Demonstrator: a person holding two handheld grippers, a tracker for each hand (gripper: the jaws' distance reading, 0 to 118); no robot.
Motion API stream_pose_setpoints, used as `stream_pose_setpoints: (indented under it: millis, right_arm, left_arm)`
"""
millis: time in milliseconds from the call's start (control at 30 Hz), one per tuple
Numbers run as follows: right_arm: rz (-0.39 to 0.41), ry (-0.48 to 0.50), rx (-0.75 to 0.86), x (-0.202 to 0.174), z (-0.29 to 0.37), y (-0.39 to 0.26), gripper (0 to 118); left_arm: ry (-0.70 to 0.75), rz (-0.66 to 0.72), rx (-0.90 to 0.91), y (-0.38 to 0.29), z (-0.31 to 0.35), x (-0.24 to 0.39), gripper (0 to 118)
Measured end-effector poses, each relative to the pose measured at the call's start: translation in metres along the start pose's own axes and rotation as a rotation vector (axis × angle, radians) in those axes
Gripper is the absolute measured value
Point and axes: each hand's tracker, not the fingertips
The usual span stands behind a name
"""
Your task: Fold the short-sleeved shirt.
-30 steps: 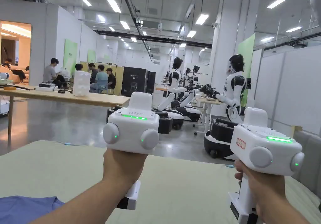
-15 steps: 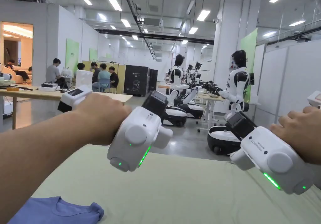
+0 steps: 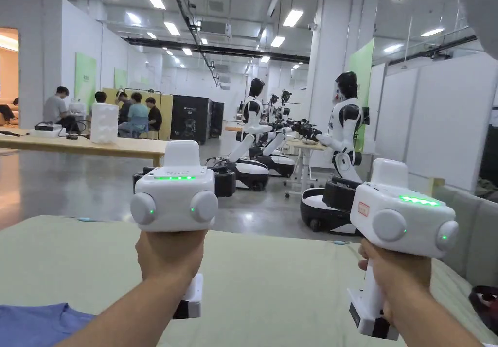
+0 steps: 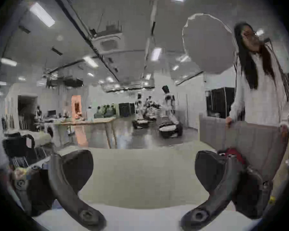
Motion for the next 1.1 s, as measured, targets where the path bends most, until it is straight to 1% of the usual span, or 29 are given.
stream_pose_setpoints:
  millis: [67,100,133,167,200,233,267,300,333,367,400,433,500,533,633,667,733,800,833,967,1100]
  right_arm:
    - [0.050,0.019,-0.002,-0.002,-0.003,0.001,118]
    - [0.058,0.027,-0.004,-0.002,-0.005,0.003,118]
    - [0.068,0.034,0.005,-0.008,0.000,0.004,117]
    - [0.070,0.034,0.015,-0.009,0.001,0.006,108]
    - [0.075,0.031,0.032,-0.010,0.002,0.008,78]
    - [0.086,0.031,0.044,-0.011,0.002,0.010,10]
    - [0.110,0.019,0.041,-0.014,0.003,0.012,0]
    - [0.102,0.021,0.027,-0.011,0.002,0.012,0]
    - [0.083,0.054,0.025,-0.006,0.001,0.011,0]
    - [0.073,0.109,-0.002,-0.004,-0.001,0.011,0]
    - [0.098,0.074,0.000,-0.009,0.002,0.011,0]
    - [0.104,0.063,0.007,-0.008,0.002,0.009,0]
    - [0.079,0.069,0.007,-0.002,0.002,0.008,0]
    - [0.066,0.085,0.000,-0.005,-0.001,0.005,0]
    - [0.084,0.121,-0.003,-0.009,-0.005,0.002,0]
    - [0.094,0.160,-0.005,-0.019,-0.006,0.002,0]
    - [0.100,0.207,-0.001,-0.037,-0.012,0.001,0]
    - [0.084,0.290,-0.002,-0.065,-0.024,-0.003,0]
    - [0.090,0.324,-0.003,-0.079,-0.026,-0.006,0]
    - [0.117,0.480,-0.023,-0.154,-0.037,-0.020,0]
    - [0.101,0.628,-0.047,-0.229,-0.045,-0.038,0]
  left_arm:
    - [-0.003,-0.027,0.015,0.004,0.007,0.008,118]
    - [-0.010,-0.050,0.018,0.006,0.009,0.010,118]
    - [-0.010,-0.074,0.018,0.007,0.010,0.013,116]
    - [-0.017,-0.117,0.017,0.008,0.009,0.016,104]
    - [-0.040,-0.163,0.043,0.008,0.007,0.019,69]
    - [-0.032,-0.206,0.065,0.008,0.009,0.023,0]
    - [0.010,-0.248,0.071,0.009,0.010,0.027,0]
    - [0.046,-0.242,0.102,0.009,0.014,0.027,0]
    - [0.010,-0.192,0.091,0.007,0.013,0.019,0]
    - [-0.035,-0.167,0.050,0.008,0.012,0.018,0]
    - [-0.006,-0.179,0.042,0.007,0.012,0.018,0]
    - [-0.012,-0.182,0.042,0.006,0.013,0.017,0]
    - [-0.008,-0.190,0.049,0.006,0.011,0.021,0]
    - [-0.006,-0.190,0.045,0.006,0.012,0.020,0]
    - [0.013,-0.180,0.019,0.006,0.009,0.013,0]
    - [0.029,-0.187,0.015,0.006,0.009,0.006,0]
    - [0.087,-0.187,0.024,0.006,0.007,-0.014,0]
    - [0.147,-0.187,0.015,0.008,0.009,-0.040,0]
    - [0.174,-0.186,0.016,0.008,0.011,-0.053,0]
    - [0.308,-0.209,0.004,0.010,0.022,-0.114,0]
    - [0.458,-0.228,-0.042,0.008,0.044,-0.182,0]
